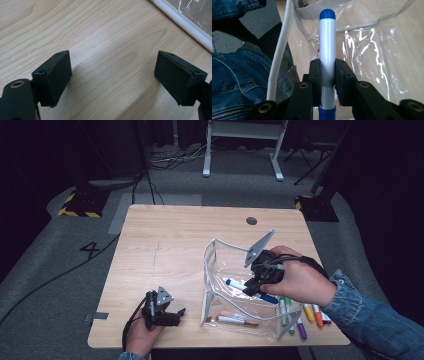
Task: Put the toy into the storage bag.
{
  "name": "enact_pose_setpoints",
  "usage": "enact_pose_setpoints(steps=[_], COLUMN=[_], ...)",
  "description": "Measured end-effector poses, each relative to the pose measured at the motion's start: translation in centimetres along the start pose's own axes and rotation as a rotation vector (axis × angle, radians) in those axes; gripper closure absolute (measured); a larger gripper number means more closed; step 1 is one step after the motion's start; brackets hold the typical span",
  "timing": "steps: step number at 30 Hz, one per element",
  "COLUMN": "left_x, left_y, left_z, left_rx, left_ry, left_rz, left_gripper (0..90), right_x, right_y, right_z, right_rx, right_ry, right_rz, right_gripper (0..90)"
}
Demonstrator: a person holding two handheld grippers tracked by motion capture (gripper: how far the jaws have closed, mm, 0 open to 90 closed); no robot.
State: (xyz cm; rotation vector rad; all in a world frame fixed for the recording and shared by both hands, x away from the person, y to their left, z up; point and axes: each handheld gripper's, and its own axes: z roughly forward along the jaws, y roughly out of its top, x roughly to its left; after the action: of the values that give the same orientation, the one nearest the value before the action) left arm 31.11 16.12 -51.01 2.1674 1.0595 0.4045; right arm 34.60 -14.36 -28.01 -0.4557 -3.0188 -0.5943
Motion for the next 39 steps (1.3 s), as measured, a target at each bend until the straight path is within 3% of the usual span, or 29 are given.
enact_pose_setpoints(steps=[6, 19, 31, 37, 39], left_x=[0.0, 0.0, 0.0, 0.0, 0.0], left_y=[0.0, 0.0, 0.0, 0.0, 0.0], left_z=[0.0, 0.0, 0.0, 0.0, 0.0], left_rx=[0.0, 0.0, 0.0, 0.0, 0.001], left_ry=[0.0, 0.0, 0.0, -0.001, -0.002], left_rz=[0.0, 0.0, 0.0, 0.0, 0.001], left_gripper=[14.7, 14.7, 14.7, 14.7, 14.7], right_x=[0.1, -0.9, -1.7, -1.8, -2.0], right_y=[0.6, 0.8, -0.1, -0.3, -0.3], right_z=[3.2, 8.1, 11.9, 12.0, 11.2], right_rx=[0.072, 0.156, 0.265, 0.249, 0.208], right_ry=[0.047, 0.095, 0.076, 0.064, 0.063], right_rz=[-0.026, -0.036, -0.049, -0.062, -0.04], right_gripper=[76.8, 76.7, 74.7, 61.3, 58.3])
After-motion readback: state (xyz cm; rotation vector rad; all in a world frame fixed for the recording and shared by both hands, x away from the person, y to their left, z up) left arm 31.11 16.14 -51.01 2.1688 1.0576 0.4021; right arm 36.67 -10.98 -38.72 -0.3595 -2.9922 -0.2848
